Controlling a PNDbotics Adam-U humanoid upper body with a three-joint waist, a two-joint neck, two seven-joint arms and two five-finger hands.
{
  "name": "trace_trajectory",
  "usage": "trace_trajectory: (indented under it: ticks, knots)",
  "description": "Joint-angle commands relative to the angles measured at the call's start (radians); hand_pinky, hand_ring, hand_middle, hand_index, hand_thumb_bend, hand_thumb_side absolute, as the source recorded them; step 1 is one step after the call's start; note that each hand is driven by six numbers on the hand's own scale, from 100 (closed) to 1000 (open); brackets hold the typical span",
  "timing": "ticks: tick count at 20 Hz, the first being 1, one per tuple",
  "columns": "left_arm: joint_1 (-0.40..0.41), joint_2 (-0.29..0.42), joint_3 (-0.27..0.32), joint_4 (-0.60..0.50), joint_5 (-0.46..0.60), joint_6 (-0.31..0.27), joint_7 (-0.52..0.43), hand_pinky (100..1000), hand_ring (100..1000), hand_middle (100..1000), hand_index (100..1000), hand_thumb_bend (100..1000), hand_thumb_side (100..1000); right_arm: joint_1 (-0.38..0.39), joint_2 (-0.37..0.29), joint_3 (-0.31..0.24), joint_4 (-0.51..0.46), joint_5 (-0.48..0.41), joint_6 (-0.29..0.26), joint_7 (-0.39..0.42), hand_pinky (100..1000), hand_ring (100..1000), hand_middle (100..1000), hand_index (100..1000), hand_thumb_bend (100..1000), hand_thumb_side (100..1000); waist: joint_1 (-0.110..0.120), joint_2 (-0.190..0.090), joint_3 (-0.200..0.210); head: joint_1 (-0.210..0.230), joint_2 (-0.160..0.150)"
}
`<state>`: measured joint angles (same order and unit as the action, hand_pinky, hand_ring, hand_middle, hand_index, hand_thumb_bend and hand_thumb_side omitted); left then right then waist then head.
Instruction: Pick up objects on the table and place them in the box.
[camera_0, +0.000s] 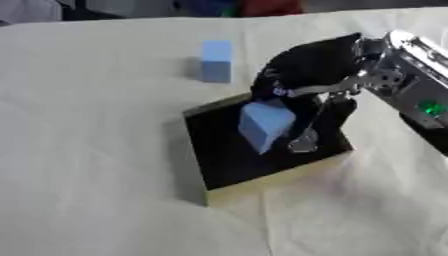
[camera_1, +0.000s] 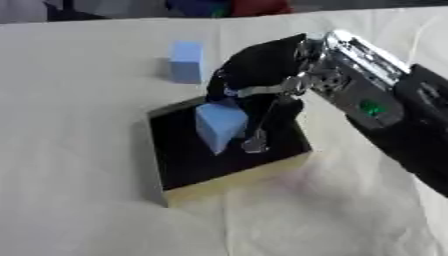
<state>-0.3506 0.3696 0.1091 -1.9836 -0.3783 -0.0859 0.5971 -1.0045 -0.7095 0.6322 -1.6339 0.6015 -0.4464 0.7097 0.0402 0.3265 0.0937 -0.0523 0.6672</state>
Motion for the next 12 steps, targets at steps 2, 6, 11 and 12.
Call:
trace_trajectory:
  ticks: [2,6,11,12]
  knots:
    - [-0.008,0.012,0.007,-0.016,-0.002,-0.001,-0.005,764,693,724,874,142,751,-0.014,-0.019,-0.018,-0.018,0.059,-0.026,0.013,798,811,737,998,395,615,0.0,-0.017,-0.001,0.0,0.002]
    - [-0.007,0.013,0.008,-0.016,-0.002,-0.001,-0.005,765,694,725,875,141,751,-0.012,-0.021,-0.029,-0.034,0.112,-0.027,-0.007,808,829,757,1000,467,628,0.0,-0.018,-0.003,0.0,0.001]
    - [-0.007,0.013,0.008,-0.016,-0.002,0.0,-0.006,765,694,725,874,140,751,-0.008,-0.021,-0.04,-0.042,0.133,-0.025,-0.034,805,818,746,1000,439,634,0.002,-0.019,-0.005,0.001,0.001]
    - [-0.007,0.013,0.008,-0.016,-0.002,0.0,-0.006,765,694,725,874,140,751,-0.007,-0.02,-0.045,-0.047,0.129,-0.022,-0.041,803,814,742,1000,424,635,0.002,-0.019,-0.005,0.001,0.001]
